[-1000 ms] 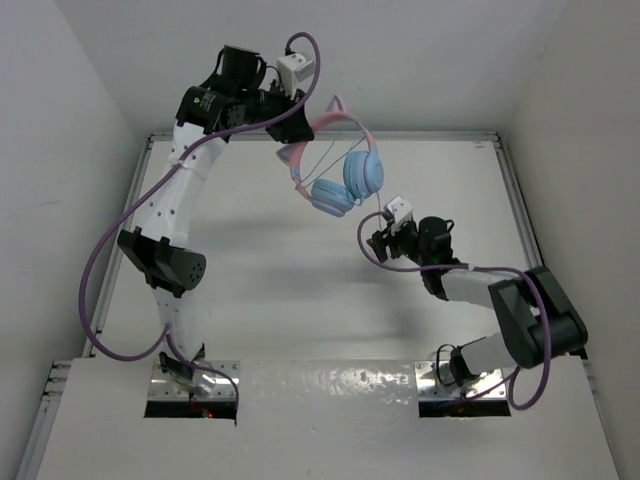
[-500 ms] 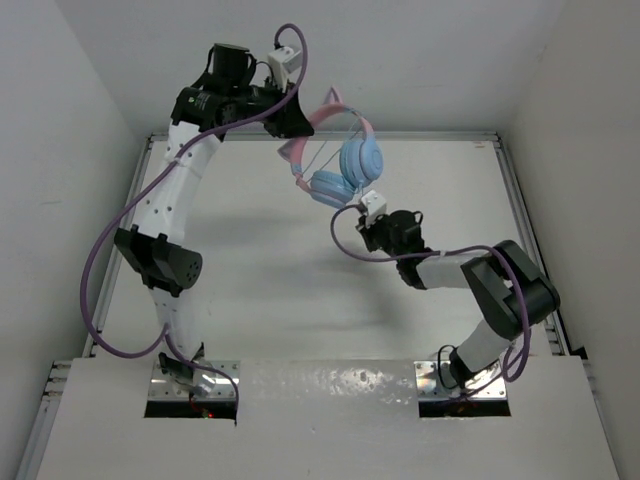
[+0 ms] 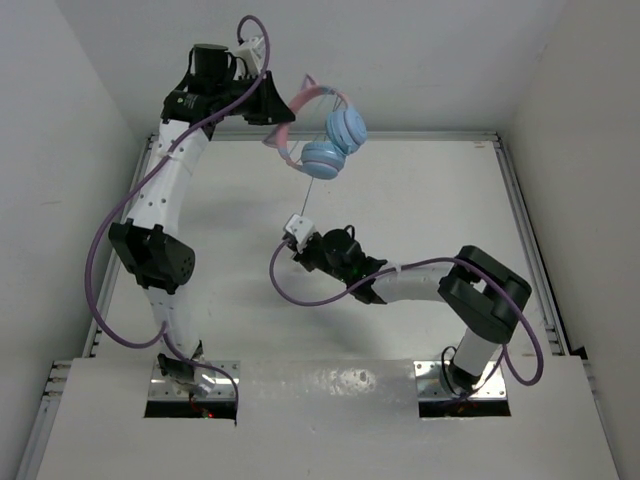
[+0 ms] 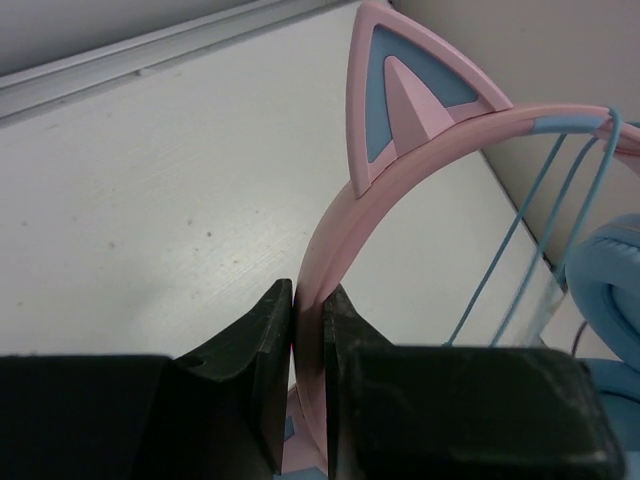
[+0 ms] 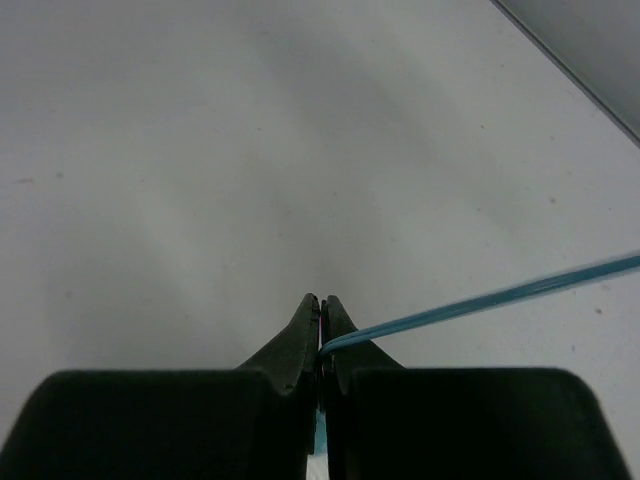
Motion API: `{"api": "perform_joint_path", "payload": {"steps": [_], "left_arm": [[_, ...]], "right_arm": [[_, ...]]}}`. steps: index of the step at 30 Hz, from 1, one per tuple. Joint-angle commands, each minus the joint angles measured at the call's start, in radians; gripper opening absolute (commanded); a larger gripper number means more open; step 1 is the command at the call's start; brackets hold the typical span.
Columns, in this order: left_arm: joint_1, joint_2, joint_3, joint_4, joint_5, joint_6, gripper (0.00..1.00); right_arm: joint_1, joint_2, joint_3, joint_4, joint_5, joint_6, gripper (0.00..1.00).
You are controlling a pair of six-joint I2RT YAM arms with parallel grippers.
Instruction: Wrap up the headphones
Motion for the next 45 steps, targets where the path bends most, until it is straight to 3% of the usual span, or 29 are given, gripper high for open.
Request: {"api": "perform_joint_path", "payload": {"steps": [1,4,8,17,22,26,29,33,39,45], "left_arm": [[0.019,-0.031,0.024,0.091,-0.154,-0.099,0.00],[0.019,-0.034,-0.013,0.082,-0.235,-0.063,0.00],[0.019,-0.053,-0.119,0.085,-0.333,-0.001,0.00],[0.007,-0.076,-0.311,0.134,-0.395,0.053,0.00],[-0.002,-0.082,-0.375,0.159,-0.482,0.140,0.00],[-0.002,-0.088,-0.381,0.163,-0.373,0.099,0.00],[0.007,-0.085,-0.366,0.160,-0.301,0.030,0.00],[0.035,-0.068,-0.316,0.154,-0.208,-0.047,0.00],[0.046,-0.062,-0.225,0.172,-0.266,-0.119,0.00],[0.049,-0.045,-0.156,0.186,-0.197,-0.199,0.00]], "right_arm": [[0.040,0.003,0.073,-0.155,-0.062,-0.007,0.00],[0.048,0.007,0.191,-0.284,-0.183,0.013,0.00],[0.047,0.004,0.389,-0.458,-0.456,0.036,0.00],[0.037,-0.012,0.570,-0.587,-0.634,0.184,0.00],[-0.016,-0.062,0.621,-0.573,-0.641,0.251,0.00],[-0.079,-0.048,0.611,-0.605,-0.619,0.272,0.00],[-0.113,-0.054,0.552,-0.535,-0.627,0.347,0.00],[-0.115,-0.069,0.499,-0.582,-0.566,0.271,0.00],[-0.046,-0.112,0.387,-0.644,-0.414,0.139,0.00],[-0.016,-0.106,0.244,-0.527,-0.323,0.145,0.00]]}}
